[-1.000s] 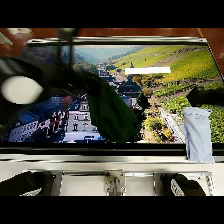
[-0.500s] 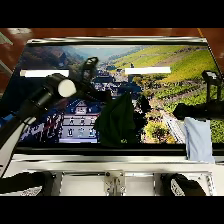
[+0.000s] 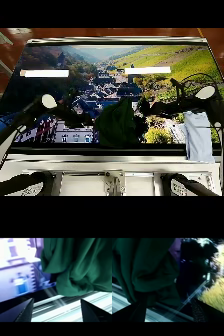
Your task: Fold the shirts.
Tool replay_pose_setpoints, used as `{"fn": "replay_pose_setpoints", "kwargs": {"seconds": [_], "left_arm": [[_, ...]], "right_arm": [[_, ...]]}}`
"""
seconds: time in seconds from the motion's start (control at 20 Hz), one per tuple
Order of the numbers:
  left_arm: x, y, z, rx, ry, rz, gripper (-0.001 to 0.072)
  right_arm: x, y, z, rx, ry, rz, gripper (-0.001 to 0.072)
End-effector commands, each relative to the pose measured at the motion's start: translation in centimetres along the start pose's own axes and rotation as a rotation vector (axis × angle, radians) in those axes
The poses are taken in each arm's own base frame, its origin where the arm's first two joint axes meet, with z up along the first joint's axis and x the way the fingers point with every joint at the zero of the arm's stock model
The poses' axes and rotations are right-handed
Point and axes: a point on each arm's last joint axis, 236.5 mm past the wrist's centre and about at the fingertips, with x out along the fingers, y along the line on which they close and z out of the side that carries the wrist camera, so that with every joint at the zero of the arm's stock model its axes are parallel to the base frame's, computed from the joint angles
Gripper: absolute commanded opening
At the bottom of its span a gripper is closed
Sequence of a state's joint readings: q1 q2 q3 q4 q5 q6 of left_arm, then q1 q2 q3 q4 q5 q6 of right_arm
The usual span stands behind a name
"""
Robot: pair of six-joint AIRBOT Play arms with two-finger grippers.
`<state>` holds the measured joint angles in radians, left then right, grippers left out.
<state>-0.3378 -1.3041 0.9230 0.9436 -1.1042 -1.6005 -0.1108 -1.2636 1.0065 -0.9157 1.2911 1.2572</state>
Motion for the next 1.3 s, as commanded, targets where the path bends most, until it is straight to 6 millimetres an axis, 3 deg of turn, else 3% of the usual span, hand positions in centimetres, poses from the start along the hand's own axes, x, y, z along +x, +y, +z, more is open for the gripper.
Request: {"fn": "replay_pose_setpoints", "kwargs": {"seconds": [0.0,0.1,0.25,0.3,0.35,0.45,0.6,0.7,0.75,0.85,1.1,1.15,1.2,1.25], "left_arm": [[4.5,-1.2,-2.1,-0.067,-0.003,-0.086,0.0711],[6.4,-1.9,-2.8,-0.061,0.019,-0.086,0.0711],[8.5,-1.5,-3.0,-0.067,0.029,-0.062,0.0709],[8.9,-1.5,-2.9,-0.079,0.024,-0.063,0.0651],[9.2,-1.5,-2.7,-0.092,0.022,-0.069,0.0640],[9.6,-1.3,-2.4,-0.117,0.015,-0.074,0.0498],[10.1,-1.7,-2.1,-0.172,0.011,-0.103,0.0392],[10.1,-2.0,-1.6,-0.189,-0.006,-0.115,0.0176],[10.1,-2.1,-1.6,-0.195,-0.006,-0.122,0.0155],[10.1,-2.2,-1.6,-0.157,-0.006,-0.124,0.0034],[10.0,-2.2,-1.5,-0.141,-0.012,-0.124,0.0032],[9.9,-2.3,-1.4,-0.140,-0.018,-0.125,0.0032],[9.8,-2.3,-1.2,-0.137,-0.029,-0.126,0.0032],[9.5,-2.4,-0.7,-0.120,-0.050,-0.125,0.0032]], "right_arm": [[3.3,0.1,0.1,0.072,0.068,0.117,0.0670],[4.1,-0.3,0.1,0.076,0.083,0.125,0.0670],[5.1,-1.0,-0.1,0.093,0.105,0.125,0.0670],[5.4,-1.1,-0.4,0.090,0.120,0.126,0.0670],[5.8,-1.0,-0.5,0.077,0.131,0.131,0.0670],[6.8,-0.6,-0.8,0.055,0.150,0.131,0.0670],[8.9,0.3,-2.2,0.015,0.218,0.139,0.0670],[10.1,1.2,-2.8,0.015,0.247,0.162,0.0670],[10.6,1.6,-2.9,0.018,0.255,0.175,0.0670],[11.6,1.9,-3.2,0.021,0.271,0.182,0.0670],[14.7,4.1,-3.9,0.049,0.298,0.238,0.0668],[15.2,4.7,-4.0,0.060,0.299,0.254,0.0645],[15.7,5.3,-4.1,0.068,0.304,0.269,0.0518],[16.1,5.7,-4.2,0.069,0.304,0.272,0.0315]]}}
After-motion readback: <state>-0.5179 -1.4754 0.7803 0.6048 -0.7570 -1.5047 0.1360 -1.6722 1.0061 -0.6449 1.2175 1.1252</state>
